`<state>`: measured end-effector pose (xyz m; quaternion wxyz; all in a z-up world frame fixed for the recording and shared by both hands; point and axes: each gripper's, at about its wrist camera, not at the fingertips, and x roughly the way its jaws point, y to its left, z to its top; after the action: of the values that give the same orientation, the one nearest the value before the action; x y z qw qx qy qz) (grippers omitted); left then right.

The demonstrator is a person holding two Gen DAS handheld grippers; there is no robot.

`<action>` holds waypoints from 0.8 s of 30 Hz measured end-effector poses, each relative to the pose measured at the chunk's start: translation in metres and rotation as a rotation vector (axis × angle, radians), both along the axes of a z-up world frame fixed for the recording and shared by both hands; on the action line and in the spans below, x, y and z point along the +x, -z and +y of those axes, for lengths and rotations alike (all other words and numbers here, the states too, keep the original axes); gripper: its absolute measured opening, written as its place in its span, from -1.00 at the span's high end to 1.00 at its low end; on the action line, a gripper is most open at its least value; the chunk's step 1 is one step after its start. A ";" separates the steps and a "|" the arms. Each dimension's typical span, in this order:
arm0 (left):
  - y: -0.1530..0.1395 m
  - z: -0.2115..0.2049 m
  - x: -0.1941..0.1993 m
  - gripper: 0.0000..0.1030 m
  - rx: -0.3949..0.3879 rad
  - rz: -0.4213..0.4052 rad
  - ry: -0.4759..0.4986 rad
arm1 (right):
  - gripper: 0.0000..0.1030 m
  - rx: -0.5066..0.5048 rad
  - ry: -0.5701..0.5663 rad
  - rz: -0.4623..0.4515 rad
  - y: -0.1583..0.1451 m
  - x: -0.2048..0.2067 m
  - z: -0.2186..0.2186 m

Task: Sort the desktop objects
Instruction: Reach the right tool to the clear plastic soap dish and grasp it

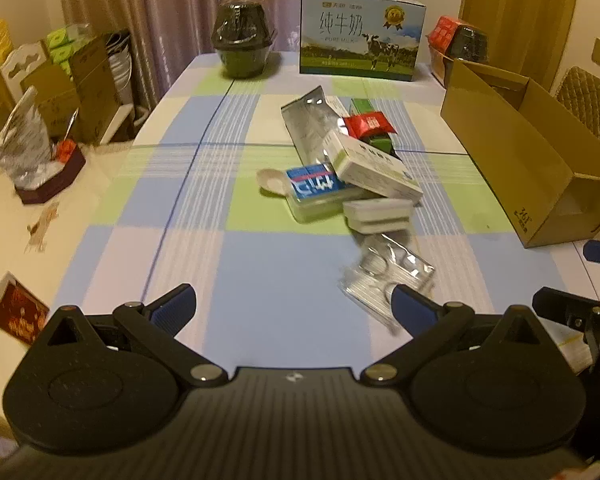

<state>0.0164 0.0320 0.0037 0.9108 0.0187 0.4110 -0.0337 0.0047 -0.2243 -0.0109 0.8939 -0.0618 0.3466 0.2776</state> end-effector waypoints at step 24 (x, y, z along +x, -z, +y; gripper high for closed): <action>0.011 0.019 0.072 -0.98 -0.021 0.043 0.148 | -0.64 -0.099 -0.346 0.094 0.073 0.065 0.079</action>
<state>0.0887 0.0509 -0.0070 0.8970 0.0386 0.4274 -0.1057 0.0702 -0.1453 -0.0843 0.8116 -0.1512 0.3855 0.4122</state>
